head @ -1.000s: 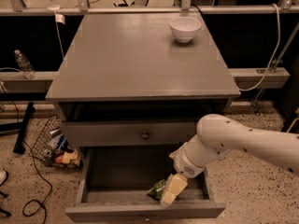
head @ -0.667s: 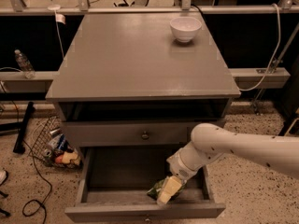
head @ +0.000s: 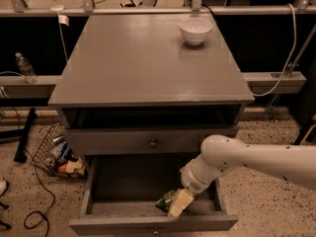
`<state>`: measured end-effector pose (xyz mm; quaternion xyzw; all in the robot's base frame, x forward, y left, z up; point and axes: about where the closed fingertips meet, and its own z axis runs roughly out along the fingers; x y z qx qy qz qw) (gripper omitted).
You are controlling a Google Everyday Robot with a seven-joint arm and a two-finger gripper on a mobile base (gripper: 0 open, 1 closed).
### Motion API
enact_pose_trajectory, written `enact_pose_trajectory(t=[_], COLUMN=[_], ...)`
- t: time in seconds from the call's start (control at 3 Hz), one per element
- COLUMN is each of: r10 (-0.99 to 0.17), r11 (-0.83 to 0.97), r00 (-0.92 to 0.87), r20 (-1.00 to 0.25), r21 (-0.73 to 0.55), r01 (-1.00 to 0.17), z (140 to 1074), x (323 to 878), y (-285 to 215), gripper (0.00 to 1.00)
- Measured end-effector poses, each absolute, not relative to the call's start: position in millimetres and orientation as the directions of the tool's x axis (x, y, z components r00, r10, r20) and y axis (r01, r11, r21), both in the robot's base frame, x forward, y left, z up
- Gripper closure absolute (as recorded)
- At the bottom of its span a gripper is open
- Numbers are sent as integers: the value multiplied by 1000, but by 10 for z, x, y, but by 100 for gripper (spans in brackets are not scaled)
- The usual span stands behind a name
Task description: Pick green jalapeno chip bag from middle drawer and place on counter
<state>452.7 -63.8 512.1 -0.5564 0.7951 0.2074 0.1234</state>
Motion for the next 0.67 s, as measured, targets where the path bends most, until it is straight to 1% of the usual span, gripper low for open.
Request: enact_pose_trajectory(t=[0.67], r10=[-821], r11=[325], r00=[-349], r20=[-451], r21=[133], r01=[-936], z=[4899], x=[4660], y=[-781], gripper=[0])
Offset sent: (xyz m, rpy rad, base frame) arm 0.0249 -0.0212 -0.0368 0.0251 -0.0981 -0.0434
